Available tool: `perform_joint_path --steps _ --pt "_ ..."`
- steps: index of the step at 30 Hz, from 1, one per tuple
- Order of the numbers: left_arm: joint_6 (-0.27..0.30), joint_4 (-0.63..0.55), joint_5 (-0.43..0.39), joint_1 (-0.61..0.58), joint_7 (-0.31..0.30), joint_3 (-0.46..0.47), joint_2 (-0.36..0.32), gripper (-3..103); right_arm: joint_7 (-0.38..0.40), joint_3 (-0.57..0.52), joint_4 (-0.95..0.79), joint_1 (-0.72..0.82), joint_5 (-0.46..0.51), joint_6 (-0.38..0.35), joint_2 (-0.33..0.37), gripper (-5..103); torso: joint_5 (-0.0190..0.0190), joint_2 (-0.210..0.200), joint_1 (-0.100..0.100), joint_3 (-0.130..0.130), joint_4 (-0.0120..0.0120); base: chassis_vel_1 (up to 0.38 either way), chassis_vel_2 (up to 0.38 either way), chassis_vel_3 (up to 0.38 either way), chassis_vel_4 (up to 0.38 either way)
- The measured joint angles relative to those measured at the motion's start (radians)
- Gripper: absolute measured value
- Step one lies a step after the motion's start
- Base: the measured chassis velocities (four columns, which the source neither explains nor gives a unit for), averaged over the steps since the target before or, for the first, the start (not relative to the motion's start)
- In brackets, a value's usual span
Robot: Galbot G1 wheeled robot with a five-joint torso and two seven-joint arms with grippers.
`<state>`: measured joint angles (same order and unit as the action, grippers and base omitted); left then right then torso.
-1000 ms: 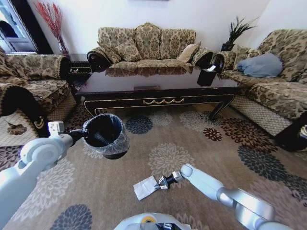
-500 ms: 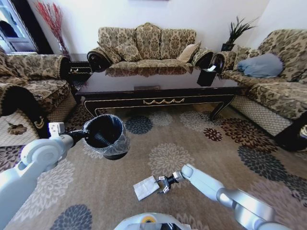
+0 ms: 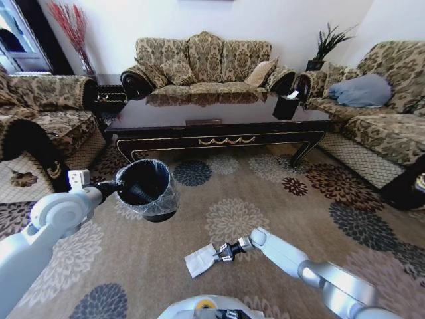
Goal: Move to the front of the table and pick up the trash from the floor, then place it into the trash bin.
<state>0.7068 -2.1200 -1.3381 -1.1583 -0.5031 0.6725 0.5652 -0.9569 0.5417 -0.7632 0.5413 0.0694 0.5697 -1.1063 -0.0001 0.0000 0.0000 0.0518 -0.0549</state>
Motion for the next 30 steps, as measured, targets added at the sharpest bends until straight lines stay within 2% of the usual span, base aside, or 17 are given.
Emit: perform_joint_path --steps 2,10,13,16,17,19,20,23,25,26,27,30 --pt "0.0 0.0 0.0 0.004 0.0 -0.003 0.0 3 -0.001 -0.002 -0.009 -0.002 0.012 0.001 0.006 2 0.0 0.0 0.0 0.0 0.0 0.0 0.0 0.0 0.0" --pt "-0.001 0.0 0.002 -0.006 0.001 -0.006 0.003 3 -0.009 -0.056 -0.096 0.007 0.081 0.003 0.055 0 0.0001 0.0 0.0 0.0 0.0 0.0 0.0 0.0 0.0" --pt "-0.001 -0.005 0.003 -0.015 0.001 -0.006 0.006 3 -0.013 -0.087 -0.151 0.009 0.13 0.003 0.076 0 0.0 0.0 0.0 0.0 -0.0001 0.0 0.0 0.0 0.0" --pt "-0.001 -0.017 0.007 -0.028 0.0 -0.011 0.012 3 -0.006 -0.139 -0.221 0.001 0.24 0.003 0.092 0 0.0001 0.0 0.0 0.0 -0.0001 0.0 0.0 0.0 0.0" --pt "-0.001 -0.017 0.007 -0.028 0.0 -0.011 0.012 3 -0.006 -0.139 -0.221 0.001 0.24 0.003 0.092 0 0.0001 0.0 0.0 0.0 -0.0001 0.0 0.0 0.0 0.0" --pt "-0.001 -0.026 0.009 -0.035 -0.001 -0.019 0.016 3 0.041 -0.166 -0.271 -0.025 0.344 -0.002 0.099 0 0.0 0.0 0.0 0.0 0.0 0.0 0.0 0.0 0.0" --pt "-0.001 -0.026 0.009 -0.035 -0.001 -0.019 0.016 3 0.041 -0.166 -0.271 -0.025 0.344 -0.002 0.099 0 0.0 0.0 0.0 0.0 0.0 0.0 0.0 0.0 0.0" --pt "-0.001 -0.036 0.011 -0.041 -0.002 -0.026 0.016 3 0.177 -0.175 -0.327 -0.075 0.469 -0.022 0.105 0 -0.0001 0.0 0.0 0.0 0.0 0.0 0.0 0.0 0.0" --pt "-0.001 -0.04 0.007 -0.043 -0.003 -0.027 0.014 3 0.241 -0.175 -0.349 -0.096 0.525 -0.027 0.104 0 0.0 0.0 0.0 0.0 0.0001 0.0 0.0 0.0 0.0" --pt "-0.001 -0.043 0.003 -0.047 -0.007 -0.027 0.013 3 0.297 -0.171 -0.376 -0.115 0.588 -0.036 0.104 0 0.0 0.0 0.0 0.0 0.0 0.0 0.0 0.0 0.0" --pt "-0.001 -0.043 0.003 -0.047 -0.007 -0.027 0.013 3 0.297 -0.171 -0.376 -0.115 0.588 -0.036 0.104 0 0.0 0.0 0.0 0.0 0.0 0.0 0.0 0.0 0.0" --pt "0.005 -0.045 -0.008 -0.059 -0.016 -0.033 0.012 3 0.37 -0.167 -0.431 -0.146 0.689 -0.056 0.102 0 -0.0001 0.0 0.0 0.0 0.0001 0.0 0.0 0.0 0.0"
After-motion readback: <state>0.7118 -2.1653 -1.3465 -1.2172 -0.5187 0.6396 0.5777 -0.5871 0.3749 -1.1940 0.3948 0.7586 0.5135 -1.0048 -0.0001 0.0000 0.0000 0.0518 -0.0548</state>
